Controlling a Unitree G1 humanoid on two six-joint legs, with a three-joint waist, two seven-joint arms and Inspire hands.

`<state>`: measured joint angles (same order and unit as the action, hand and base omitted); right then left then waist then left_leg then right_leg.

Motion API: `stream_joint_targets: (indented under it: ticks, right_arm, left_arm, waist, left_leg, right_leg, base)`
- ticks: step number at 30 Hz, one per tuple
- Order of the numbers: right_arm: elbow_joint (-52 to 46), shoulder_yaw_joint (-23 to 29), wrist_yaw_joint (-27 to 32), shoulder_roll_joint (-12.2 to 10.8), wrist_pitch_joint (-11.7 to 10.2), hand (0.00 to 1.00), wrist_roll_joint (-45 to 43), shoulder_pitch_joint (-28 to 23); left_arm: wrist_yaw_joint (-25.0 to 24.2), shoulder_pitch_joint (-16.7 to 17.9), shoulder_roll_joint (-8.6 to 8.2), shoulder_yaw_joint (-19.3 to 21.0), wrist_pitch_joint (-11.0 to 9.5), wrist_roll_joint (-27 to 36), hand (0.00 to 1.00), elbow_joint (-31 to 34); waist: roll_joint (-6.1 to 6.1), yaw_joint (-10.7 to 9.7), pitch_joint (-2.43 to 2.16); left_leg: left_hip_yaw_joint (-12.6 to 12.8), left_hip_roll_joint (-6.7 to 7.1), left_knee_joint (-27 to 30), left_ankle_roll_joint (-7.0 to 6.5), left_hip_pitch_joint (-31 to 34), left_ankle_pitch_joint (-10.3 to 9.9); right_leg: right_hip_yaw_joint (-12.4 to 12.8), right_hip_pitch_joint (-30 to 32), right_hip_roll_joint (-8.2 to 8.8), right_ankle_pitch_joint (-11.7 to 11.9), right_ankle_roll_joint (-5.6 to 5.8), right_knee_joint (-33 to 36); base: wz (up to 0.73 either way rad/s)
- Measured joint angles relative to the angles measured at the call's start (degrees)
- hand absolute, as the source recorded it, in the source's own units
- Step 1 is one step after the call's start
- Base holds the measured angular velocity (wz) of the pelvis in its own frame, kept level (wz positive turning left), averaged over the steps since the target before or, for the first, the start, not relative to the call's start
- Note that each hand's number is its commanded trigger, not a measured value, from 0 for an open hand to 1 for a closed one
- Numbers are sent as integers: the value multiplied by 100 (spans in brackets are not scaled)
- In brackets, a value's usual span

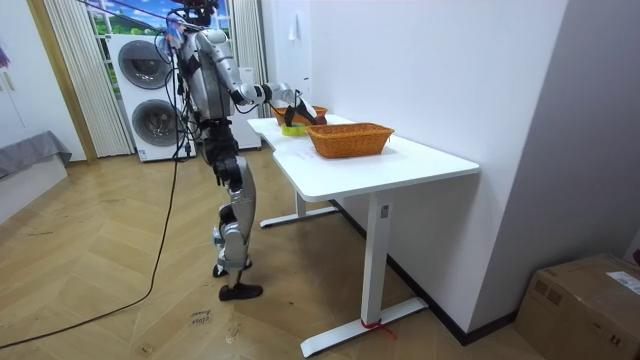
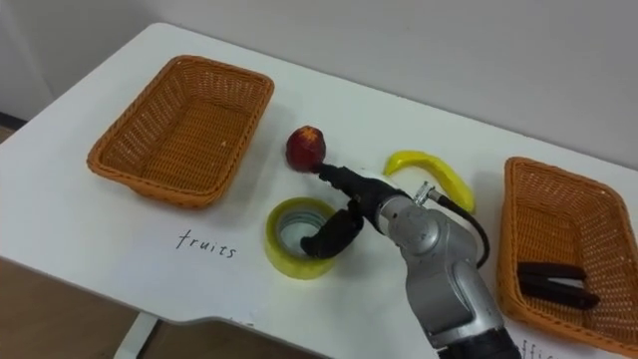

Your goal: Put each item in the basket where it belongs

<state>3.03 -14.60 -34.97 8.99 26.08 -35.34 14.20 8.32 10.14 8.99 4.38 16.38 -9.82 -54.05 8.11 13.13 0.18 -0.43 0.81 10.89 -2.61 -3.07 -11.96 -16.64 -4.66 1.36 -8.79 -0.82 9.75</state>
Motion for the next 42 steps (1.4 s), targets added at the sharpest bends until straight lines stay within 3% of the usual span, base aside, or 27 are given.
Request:
stream_joint_targets:
  ticks: [4, 12, 34, 38, 42]
  right_arm:
    - [0, -45, -217, 16, 149, 100, -145, 71]
    - [136, -341, -253, 49, 166, 100, -800, 99]
    - [101, -408, -192, 76, 148, 100, -727, 96]
    - [95, -326, -137, 91, 113, 100, -522, 70]
    - [67, -195, -76, 128, 53, 100, -194, -14]
  left_arm:
    - [3, -67, 1, 3, 79, -4, 0, -2]
    - [21, -164, 1, -1, 123, -1, 0, -44]
    - [227, -236, 20, -6, 69, 8, 0, 129]
    - [271, -251, 64, -3, 68, 24, 0, 127]
    - [278, -230, 68, 2, -46, 19, 0, 79]
  waist:
    - [32, 81, -8]
    - [95, 306, -6]
    - [145, 294, 2]
    - [140, 274, 2]
    - [129, 236, 5]
  left_leg:
    - [5, 1, -1, 3, -9, 2]
    - [-34, 6, -7, 2, -15, 3]
    - [-46, 3, -2, 8, 19, 6]
    - [-4, 2, -5, 9, 40, 7]
    - [-6, 3, -15, 8, 42, 7]
  right_leg:
    - [73, 0, -12, 0, 0, 1]
    - [70, -15, -12, 0, -1, -1]
    - [-5, 6, -7, 0, -1, 0]
    - [82, 42, -17, 2, -2, -3]
    - [83, 39, -15, 1, -2, -1]
  base:
    - [0]
    - [2]
    - [0]
    - [-5]
    - [0]
